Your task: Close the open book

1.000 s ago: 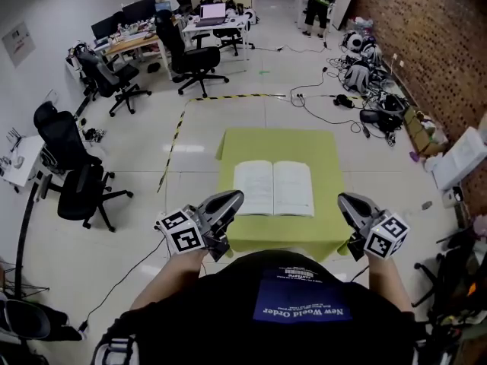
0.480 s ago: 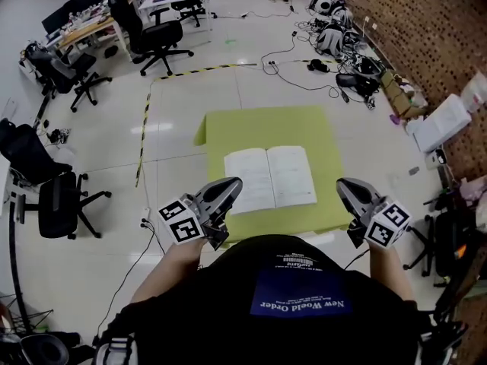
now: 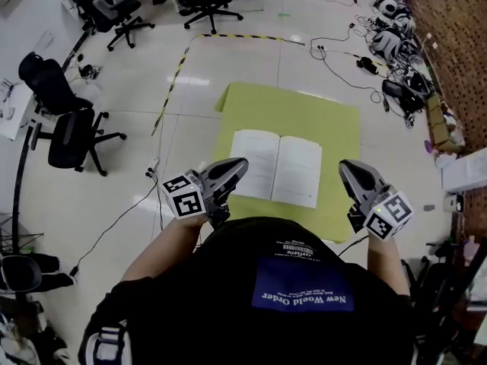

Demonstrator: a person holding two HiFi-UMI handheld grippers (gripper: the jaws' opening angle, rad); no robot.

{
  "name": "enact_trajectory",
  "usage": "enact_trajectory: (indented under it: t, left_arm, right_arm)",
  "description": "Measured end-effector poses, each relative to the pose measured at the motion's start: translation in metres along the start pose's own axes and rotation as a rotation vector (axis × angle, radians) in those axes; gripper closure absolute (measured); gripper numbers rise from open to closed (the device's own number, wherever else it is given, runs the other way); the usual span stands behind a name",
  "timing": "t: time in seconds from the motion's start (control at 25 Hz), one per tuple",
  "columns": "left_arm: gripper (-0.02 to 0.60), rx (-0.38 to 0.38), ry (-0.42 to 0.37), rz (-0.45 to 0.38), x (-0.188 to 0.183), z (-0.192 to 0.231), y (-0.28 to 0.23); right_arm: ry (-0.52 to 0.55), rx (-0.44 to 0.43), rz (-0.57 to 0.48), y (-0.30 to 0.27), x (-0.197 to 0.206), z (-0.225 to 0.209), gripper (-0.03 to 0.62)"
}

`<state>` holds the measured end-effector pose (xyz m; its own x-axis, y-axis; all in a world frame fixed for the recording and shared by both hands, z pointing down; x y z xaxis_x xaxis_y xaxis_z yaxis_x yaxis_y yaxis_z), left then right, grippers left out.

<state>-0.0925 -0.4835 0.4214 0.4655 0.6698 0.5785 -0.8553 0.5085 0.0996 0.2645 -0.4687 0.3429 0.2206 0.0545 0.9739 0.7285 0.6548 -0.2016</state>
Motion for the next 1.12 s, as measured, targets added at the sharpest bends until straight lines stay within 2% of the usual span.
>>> enact_trajectory:
  t: [0.2, 0.32, 0.56, 0.76, 0.96, 1.08, 1.12]
  left_arm:
    - [0.577, -0.08, 0.072, -0.089, 0.024, 0.001, -0.022]
    - [0.577, -0.11, 0.139, -0.116, 0.039, 0.012, -0.021]
    - [0.577, -0.153, 0.289, -0.105, 0.076, 0.059, -0.003]
    - [0.577, -0.181, 0.561, -0.08, 0.134, 0.081, 0.014]
    - [0.575, -0.251, 0.817, -0.139, 0.176, 0.109, 0.023]
    - [0.474, -0.268, 0.916, -0.192, 0.18, 0.118, 0.019]
    - [0.463, -0.27, 0.934, -0.209, 0.179, 0.122, 0.017]
  right_arm:
    - [0.036, -0.132, -0.011, -0.019, 0.012, -0.04, 0.609]
    - [0.042, -0.195, -0.005, -0.043, 0.021, -0.046, 0.609]
    - [0.068, -0.224, -0.026, -0.09, 0.047, -0.035, 0.609]
    - [-0.039, -0.223, 0.027, -0.09, 0.08, -0.012, 0.609]
    - [-0.094, -0.218, 0.05, -0.095, 0.112, -0.003, 0.609]
    - [-0.118, -0.228, 0.056, -0.094, 0.121, 0.002, 0.609]
    - [-0.123, -0.233, 0.056, -0.094, 0.123, 0.003, 0.609]
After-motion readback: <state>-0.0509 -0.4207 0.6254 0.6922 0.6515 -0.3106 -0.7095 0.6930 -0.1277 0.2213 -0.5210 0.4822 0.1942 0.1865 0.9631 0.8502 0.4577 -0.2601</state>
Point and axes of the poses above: the fingertips, and each gripper's own axes: y backward along the fingers, z to its left, x out of its underside, the point moved 9 cm from there along y, backward along the fingers, and after that the axes turned 14 degrees about y, right-handed, at the moved point
